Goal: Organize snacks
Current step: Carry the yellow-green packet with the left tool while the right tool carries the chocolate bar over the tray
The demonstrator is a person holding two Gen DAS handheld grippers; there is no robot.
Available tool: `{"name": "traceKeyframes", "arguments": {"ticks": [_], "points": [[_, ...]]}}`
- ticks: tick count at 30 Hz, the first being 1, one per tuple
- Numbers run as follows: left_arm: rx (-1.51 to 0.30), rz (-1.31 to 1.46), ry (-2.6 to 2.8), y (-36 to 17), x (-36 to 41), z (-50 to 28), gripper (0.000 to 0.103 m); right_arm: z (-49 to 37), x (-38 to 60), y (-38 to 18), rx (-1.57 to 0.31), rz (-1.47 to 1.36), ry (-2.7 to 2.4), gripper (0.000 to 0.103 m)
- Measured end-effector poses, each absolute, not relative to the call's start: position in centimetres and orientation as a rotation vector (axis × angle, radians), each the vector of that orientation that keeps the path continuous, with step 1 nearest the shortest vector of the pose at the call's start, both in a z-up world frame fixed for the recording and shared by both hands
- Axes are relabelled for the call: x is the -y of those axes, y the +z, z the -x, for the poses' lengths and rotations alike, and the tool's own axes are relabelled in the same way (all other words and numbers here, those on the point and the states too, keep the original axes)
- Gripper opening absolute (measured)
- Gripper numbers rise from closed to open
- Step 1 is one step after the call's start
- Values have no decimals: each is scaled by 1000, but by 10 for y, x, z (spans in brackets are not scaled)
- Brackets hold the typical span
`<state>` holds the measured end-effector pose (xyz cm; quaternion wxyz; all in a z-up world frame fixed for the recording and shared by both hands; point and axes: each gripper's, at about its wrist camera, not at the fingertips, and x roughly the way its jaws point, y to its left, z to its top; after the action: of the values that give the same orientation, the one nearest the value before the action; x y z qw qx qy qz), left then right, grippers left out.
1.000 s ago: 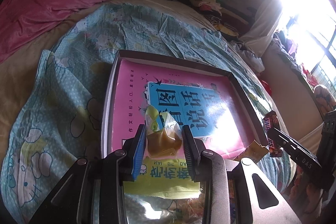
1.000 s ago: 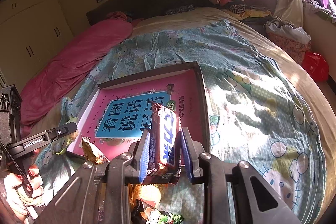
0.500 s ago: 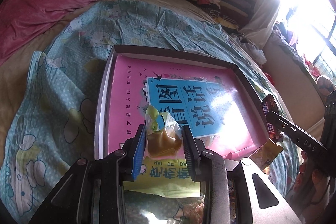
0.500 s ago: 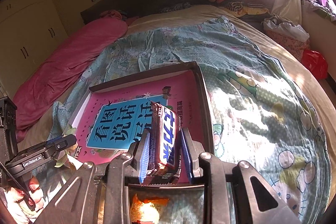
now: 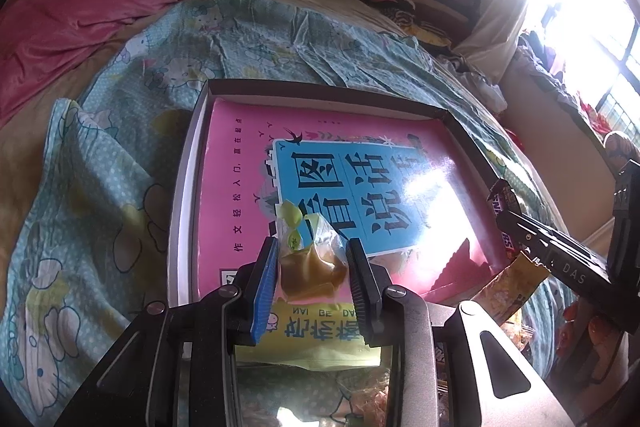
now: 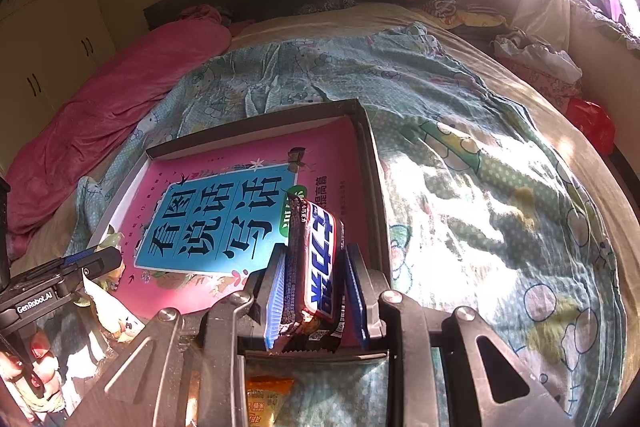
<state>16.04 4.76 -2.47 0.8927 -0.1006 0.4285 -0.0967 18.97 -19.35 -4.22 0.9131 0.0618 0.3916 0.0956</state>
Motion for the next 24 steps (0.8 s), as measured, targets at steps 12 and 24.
{"name": "traceKeyframes", "arguments": {"ticks": [12, 24], "points": [[-887, 205, -194, -25, -48, -160, 35, -185, 192, -47, -838, -99, 178, 29], [-890, 176, -181, -30, -44, -162, 35, -182, 192, -48, -849, -95, 186, 29]]}}
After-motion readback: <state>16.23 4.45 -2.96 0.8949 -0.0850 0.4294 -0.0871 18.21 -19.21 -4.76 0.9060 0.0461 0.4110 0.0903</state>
